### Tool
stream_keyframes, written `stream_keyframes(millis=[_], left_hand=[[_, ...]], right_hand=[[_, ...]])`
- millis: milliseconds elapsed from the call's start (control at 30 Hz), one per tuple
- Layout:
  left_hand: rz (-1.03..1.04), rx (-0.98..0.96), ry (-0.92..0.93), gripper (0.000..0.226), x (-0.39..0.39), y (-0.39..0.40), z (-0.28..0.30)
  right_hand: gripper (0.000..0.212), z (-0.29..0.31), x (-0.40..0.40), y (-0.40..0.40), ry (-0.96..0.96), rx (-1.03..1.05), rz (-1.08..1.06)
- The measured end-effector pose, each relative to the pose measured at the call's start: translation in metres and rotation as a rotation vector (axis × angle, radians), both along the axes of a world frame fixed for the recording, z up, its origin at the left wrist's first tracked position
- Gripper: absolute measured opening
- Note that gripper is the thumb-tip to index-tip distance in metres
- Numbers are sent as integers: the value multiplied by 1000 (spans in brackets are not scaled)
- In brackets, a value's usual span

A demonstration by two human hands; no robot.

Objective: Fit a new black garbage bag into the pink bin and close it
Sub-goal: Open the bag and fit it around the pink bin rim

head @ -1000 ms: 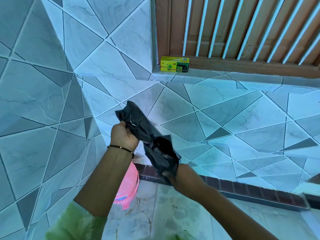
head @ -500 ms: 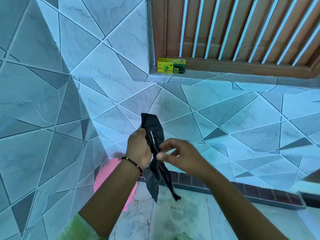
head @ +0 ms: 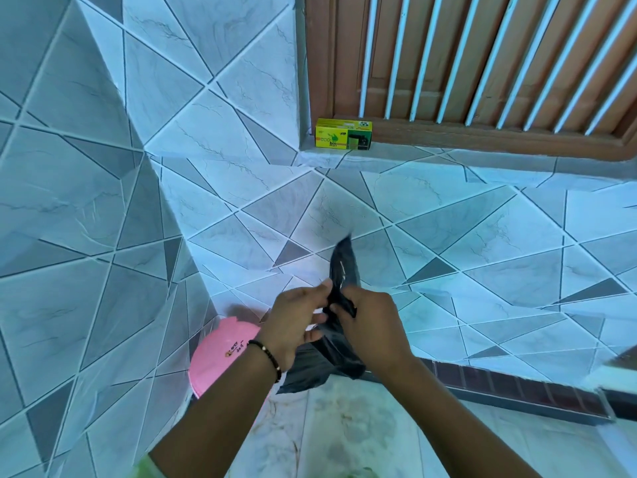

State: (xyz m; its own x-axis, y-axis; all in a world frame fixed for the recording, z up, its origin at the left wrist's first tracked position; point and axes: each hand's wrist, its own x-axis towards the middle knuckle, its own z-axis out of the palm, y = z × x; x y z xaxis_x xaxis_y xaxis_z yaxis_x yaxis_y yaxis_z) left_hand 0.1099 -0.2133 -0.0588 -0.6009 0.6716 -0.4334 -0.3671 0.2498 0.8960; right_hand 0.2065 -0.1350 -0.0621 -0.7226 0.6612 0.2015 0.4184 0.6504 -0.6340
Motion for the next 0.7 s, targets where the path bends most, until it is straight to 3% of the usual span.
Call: stream_keyframes(millis=[133,400,500,700], left_hand=[[19,16,28,31,4,0,-3],[-25,36,45,29,1,0,-3],[-31,-20,139,12,0,1,-8],[19,-5,227,18,-7,-1,-17]], right_hand=[[14,-6,1,-6,-46,188,84],[34,-17,4,-7,-111,236,263],[31,-26,6,-6,-97,177,290],[33,-24,16,-5,-47,-198,317]])
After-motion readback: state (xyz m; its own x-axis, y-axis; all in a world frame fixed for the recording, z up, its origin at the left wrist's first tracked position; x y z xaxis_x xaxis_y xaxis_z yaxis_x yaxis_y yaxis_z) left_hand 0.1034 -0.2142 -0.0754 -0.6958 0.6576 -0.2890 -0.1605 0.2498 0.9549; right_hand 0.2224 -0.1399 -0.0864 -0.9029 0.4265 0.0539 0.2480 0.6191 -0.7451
